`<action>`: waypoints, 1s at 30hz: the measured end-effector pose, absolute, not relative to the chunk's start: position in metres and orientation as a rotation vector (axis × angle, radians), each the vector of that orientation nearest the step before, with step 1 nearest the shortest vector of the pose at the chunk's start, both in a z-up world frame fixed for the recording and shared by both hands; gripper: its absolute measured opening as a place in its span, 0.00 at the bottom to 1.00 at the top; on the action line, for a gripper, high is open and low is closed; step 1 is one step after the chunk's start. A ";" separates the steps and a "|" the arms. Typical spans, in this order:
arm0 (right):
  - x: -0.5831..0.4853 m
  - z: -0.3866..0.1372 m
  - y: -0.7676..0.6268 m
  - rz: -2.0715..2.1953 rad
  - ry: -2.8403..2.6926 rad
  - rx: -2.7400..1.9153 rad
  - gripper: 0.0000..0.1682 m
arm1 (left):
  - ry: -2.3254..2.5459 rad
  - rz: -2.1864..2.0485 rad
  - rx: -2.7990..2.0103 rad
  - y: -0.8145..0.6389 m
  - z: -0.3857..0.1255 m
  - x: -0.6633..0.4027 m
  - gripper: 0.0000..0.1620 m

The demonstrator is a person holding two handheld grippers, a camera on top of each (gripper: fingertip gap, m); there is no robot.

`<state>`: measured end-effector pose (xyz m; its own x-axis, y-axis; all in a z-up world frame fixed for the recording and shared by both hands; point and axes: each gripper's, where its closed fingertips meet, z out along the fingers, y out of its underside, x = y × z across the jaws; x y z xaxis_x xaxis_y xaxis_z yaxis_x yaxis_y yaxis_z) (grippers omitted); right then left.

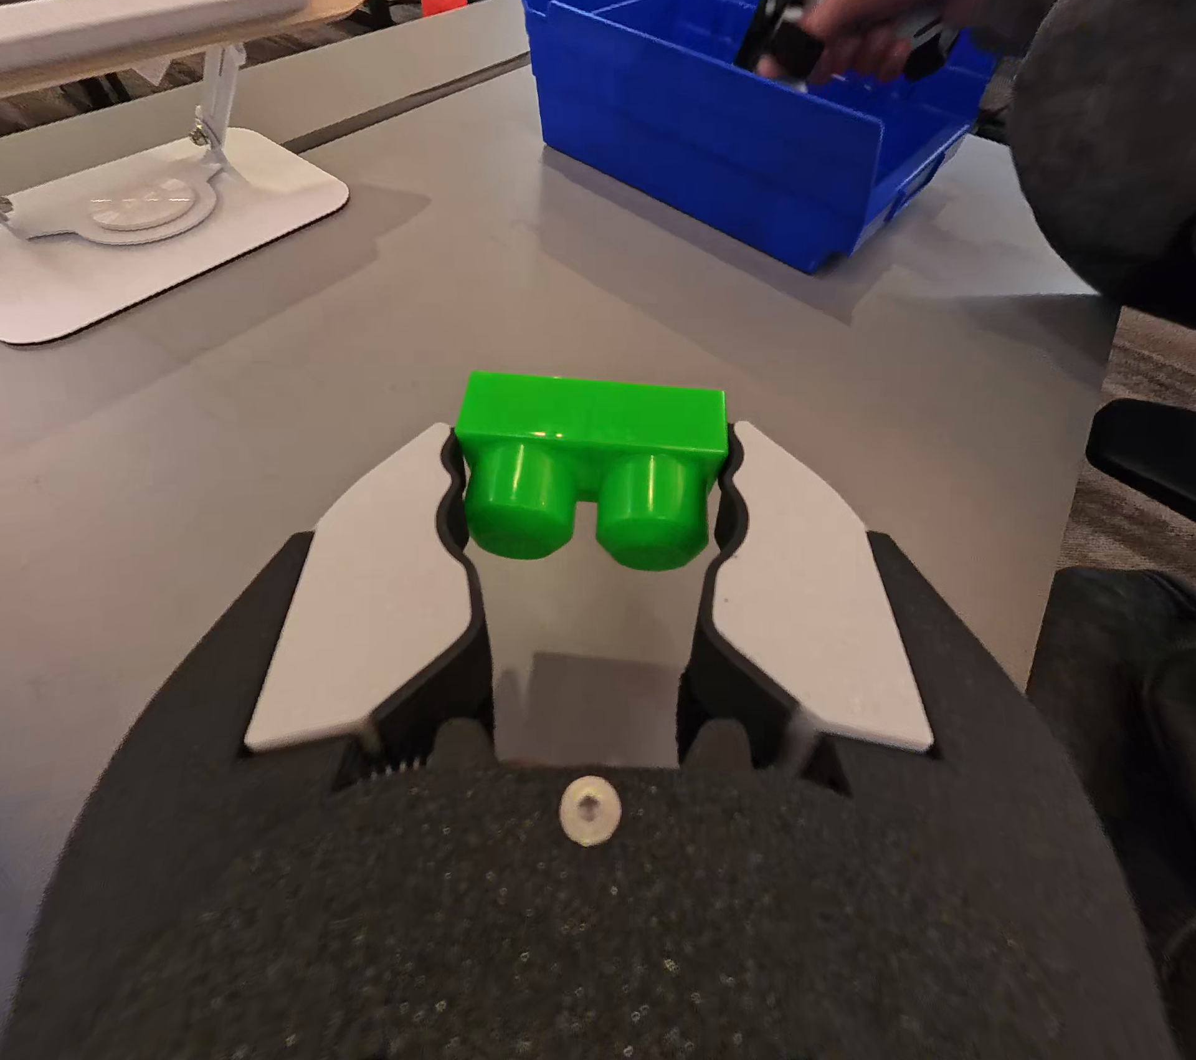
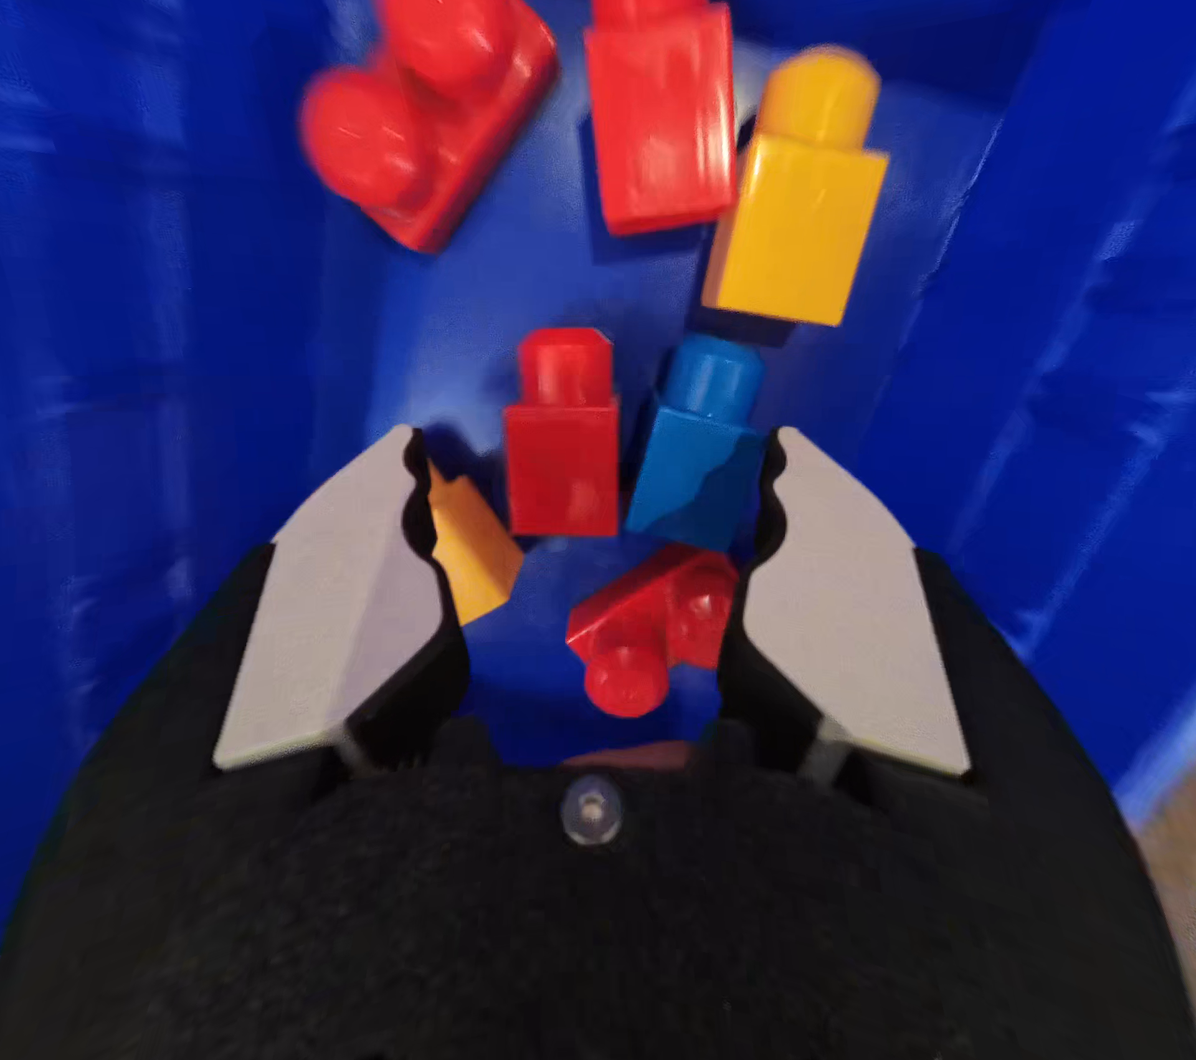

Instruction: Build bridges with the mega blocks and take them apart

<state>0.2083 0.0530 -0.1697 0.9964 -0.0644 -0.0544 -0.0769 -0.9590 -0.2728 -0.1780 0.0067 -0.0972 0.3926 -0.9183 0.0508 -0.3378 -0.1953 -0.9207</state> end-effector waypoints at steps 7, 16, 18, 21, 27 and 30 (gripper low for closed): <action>0.075 0.008 0.004 0.459 -0.243 -1.869 0.46 | 1.126 -0.776 -1.759 0.009 -0.105 -0.179 0.46; -0.099 -0.060 -0.108 1.145 -0.404 -1.635 0.44 | 1.441 -0.555 -1.818 0.038 -0.126 -0.169 0.46; -0.095 -0.059 -0.107 1.037 -0.442 -1.645 0.44 | 1.673 -0.417 -1.946 0.049 -0.145 -0.167 0.46; -0.091 -0.068 -0.108 0.940 -0.471 -1.696 0.44 | 2.012 -0.065 -1.987 0.071 -0.168 -0.169 0.46; -0.093 -0.085 -0.112 0.885 -0.508 -1.757 0.44 | 2.289 0.171 -2.039 0.089 -0.188 -0.146 0.46; -0.094 -0.092 -0.116 0.936 -0.515 -1.779 0.44 | 2.340 0.218 -2.055 0.090 -0.196 -0.142 0.46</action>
